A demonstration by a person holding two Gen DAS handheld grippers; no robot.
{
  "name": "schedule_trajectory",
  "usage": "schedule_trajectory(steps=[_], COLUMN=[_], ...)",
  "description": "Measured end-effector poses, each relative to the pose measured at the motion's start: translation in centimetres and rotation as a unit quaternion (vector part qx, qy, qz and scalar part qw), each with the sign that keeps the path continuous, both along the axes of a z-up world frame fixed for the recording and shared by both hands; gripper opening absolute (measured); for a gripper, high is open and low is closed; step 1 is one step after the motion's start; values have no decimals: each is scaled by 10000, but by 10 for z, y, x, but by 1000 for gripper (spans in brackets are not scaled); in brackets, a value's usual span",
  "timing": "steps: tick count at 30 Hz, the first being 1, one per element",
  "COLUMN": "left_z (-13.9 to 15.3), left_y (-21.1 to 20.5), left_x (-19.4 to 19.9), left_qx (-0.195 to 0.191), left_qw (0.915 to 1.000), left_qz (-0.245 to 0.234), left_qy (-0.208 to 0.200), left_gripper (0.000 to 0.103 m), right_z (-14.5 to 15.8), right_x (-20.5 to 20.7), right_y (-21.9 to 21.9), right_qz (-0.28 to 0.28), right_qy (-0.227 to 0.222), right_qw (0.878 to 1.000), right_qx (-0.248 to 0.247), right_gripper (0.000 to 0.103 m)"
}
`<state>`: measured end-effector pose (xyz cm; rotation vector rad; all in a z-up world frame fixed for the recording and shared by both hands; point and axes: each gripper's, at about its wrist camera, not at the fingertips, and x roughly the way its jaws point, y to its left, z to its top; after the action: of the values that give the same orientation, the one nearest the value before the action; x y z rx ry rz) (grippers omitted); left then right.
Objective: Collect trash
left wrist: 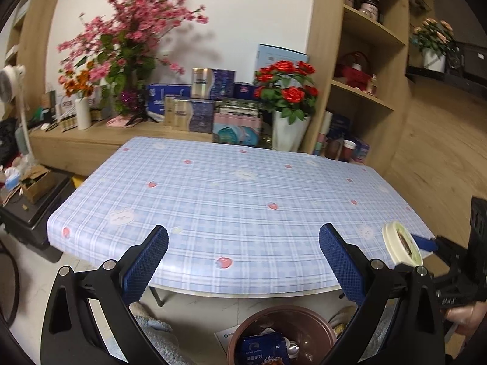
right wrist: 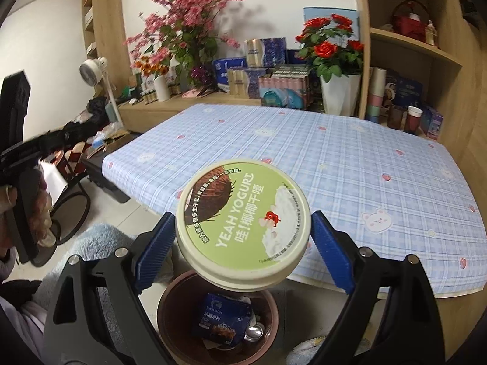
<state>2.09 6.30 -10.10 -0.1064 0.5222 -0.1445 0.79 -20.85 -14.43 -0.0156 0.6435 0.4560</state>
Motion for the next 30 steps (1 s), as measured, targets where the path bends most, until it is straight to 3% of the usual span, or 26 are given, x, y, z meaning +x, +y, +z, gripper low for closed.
schedule_trajectory(steps=[17,25,30], left_z=[-13,-12,3], left_y=[18,15,6], left_x=[-3,-2,4], left_qx=[42,46,115], left_qw=[9992,9994,9999], left_qz=[322,246,81], left_qy=[229,235,99], left_gripper=[97,97,97], right_z=[-51,-39,-8], right_x=[-5,2,19], right_y=[59,44,18], right_qz=[922,476,-100], right_qy=[1029,835,483], right_qw=[9901,9949,9983], right_qx=[-237,-315,-309], right_gripper=[93,97,97])
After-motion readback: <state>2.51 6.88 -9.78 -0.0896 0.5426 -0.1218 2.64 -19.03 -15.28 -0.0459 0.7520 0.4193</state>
